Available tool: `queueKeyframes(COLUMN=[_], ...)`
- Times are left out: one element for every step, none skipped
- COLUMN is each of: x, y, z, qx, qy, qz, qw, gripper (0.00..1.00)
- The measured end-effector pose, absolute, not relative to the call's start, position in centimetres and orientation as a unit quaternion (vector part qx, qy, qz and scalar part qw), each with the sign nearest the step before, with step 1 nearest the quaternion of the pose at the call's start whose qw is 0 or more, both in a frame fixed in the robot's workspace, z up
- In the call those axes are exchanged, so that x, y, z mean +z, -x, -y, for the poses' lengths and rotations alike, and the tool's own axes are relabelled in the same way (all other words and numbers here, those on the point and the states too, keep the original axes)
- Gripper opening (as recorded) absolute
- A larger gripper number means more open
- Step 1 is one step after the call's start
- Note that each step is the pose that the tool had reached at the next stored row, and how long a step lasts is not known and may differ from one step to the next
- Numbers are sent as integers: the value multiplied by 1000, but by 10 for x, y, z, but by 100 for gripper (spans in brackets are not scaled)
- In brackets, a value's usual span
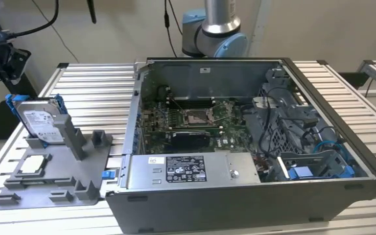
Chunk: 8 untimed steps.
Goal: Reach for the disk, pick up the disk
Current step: 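Reach for the disk, then pick up the disk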
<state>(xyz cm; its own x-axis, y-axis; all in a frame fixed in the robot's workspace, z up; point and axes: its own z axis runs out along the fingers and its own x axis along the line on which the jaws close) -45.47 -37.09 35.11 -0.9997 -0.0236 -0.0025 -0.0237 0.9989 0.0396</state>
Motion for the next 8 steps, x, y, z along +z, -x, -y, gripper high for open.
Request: queueKeyframes(x=[351, 351, 351, 351, 351, 351, 351, 351], y=[455, 455, 455, 455, 455, 455, 455, 455], z=[371, 371, 371, 371, 371, 371, 371, 371], qx=[20, 20, 20, 20, 20, 20, 20, 20], qy=[19, 28, 37, 47, 55, 64, 74, 83], qz=[-1000, -999, -999, -999, -998, -998, -997, -996], qw=[1, 1, 1, 0, 0, 0, 0, 0], gripper=[0, 0, 0, 0, 0, 0, 0, 0])
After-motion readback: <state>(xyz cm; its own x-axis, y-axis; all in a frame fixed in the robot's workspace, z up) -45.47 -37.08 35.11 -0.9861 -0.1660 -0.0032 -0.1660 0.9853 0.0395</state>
